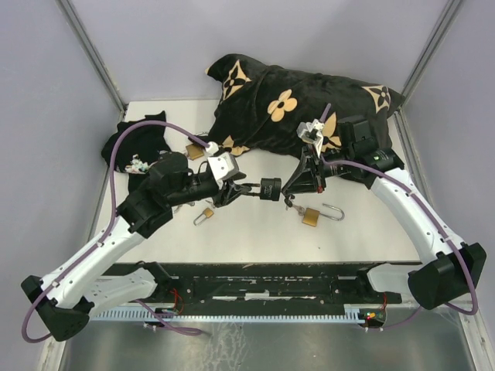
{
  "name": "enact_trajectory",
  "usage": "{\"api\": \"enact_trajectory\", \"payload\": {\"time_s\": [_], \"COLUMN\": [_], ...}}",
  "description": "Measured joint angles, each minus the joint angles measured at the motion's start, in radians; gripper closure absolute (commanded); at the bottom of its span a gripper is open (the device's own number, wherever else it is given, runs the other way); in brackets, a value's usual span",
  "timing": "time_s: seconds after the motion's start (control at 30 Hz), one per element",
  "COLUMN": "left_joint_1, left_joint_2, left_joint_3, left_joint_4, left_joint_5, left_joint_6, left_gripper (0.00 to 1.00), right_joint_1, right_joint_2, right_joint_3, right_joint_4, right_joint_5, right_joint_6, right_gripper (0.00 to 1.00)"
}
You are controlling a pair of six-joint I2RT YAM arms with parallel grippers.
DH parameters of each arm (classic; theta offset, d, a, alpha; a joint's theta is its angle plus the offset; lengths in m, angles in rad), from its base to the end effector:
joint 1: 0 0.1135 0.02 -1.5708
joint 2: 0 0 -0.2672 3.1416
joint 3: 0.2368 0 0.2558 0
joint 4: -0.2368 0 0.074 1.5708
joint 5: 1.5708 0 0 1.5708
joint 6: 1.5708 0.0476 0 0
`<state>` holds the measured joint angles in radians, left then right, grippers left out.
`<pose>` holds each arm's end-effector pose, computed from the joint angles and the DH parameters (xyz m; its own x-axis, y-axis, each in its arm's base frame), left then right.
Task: Lock with the key
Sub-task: Lock the lock.
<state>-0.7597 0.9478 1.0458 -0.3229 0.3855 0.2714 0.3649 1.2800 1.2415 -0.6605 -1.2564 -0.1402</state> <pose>0.1478 -0.1651 0.3882 0.0866 0.2604 -0.9616 0.9142 0.3629 0.1805 0.2287 0.1358 0.3628 -0.4847 -0.2314 -0.8435 -0.8666 -0.0033 0.4989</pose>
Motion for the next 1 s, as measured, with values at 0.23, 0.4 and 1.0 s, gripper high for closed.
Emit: {"api": "enact_trajectory", "payload": {"time_s": [0.23,0.4,1.0], "left_joint_1": [0.046,0.065,0.082], "left_joint_2": [-0.007,-0.038,-0.26], "left_joint_3": [-0.012,-0.048,-0.406], "left_joint_4": [0.038,0.072,0.403], "left_joint_5": [0.08,0.124,0.141], "left_joint_6": [-0.17,-0.277,-0.428], "left_gripper": [0.33,0.26,0.41], "right_joint_1": [0.0,0.001,0.002], "right_joint_2": [0.0,-0.002,-0.003], "right_joint_3": [0.011,0.011,0.011], "right_joint_4": [-0.105,-0.134,-0.142], "right_joint_5": [0.0,-0.002,-0.049], "right_joint_6": [-0.13,-0.156,-0.161], "right_gripper": [0.98,0.98,0.98]}}
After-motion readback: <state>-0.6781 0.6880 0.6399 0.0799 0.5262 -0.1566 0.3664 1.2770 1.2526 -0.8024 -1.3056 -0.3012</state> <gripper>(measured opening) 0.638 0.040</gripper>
